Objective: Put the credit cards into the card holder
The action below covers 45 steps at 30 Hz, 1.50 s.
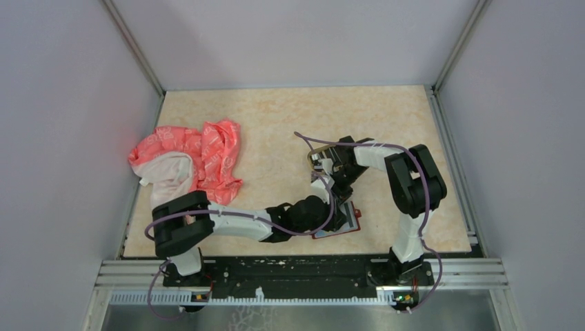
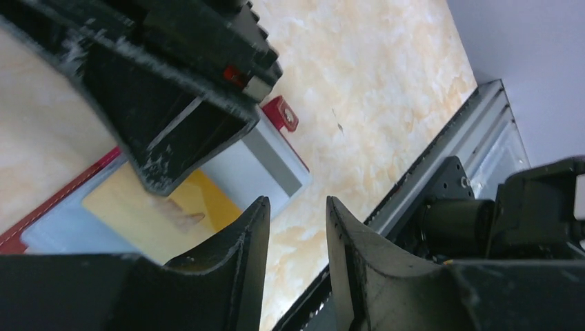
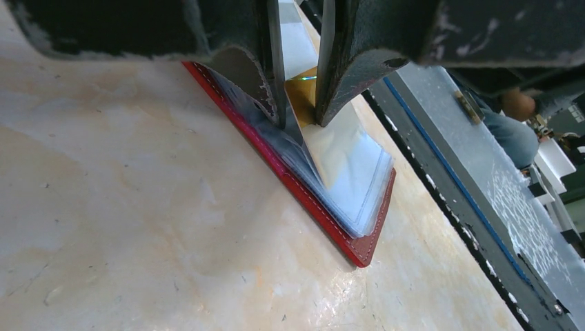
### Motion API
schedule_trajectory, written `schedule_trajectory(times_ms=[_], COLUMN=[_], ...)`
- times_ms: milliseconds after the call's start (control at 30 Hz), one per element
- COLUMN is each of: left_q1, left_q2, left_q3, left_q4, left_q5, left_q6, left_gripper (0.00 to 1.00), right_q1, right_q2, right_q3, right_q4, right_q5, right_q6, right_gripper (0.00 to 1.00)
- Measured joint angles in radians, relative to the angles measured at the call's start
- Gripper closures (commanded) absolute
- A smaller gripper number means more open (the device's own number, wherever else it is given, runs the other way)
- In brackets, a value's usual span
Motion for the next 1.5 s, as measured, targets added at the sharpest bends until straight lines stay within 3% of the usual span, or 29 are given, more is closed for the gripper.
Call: schedule_trajectory(times_ms=[433, 800, 1033, 1200, 1500], left_q1=[-0.011, -0.027, -0.035, -0.036, -0.036], left_q2=[0.204, 0.275, 0.282, 0.282, 0.282], left_q3=[0.241, 0.401, 0.425, 0.425, 0.425], left_q4=[-0.225, -0.438, -0.509, -0.528, -0.547], left_q5=[-0.087, -0.202, -0.266, -0.297, -0.319], left_q6=[-0.047, -0.127, -0.161, -0.177, -0.181], left_gripper=[0.60, 0.58, 0.60, 0.69, 0.70], right_q1=[0.000, 0.000, 0.002, 0.002, -0.010], right_q2=[-0.001, -0.003, -0.017, -0.027, -0.067], right_q3=[0.000, 0.000, -0.007, -0.007, -0.010], right_q4=[0.003, 0.006, 0.017, 0.019, 0.020], right_q5=[0.000, -0.002, 0.001, 0.007, 0.019], right_q6=[0.000, 0.000, -0.002, -0.012, -0.047], right_gripper=[0.77, 0.75, 0.73, 0.69, 0.66])
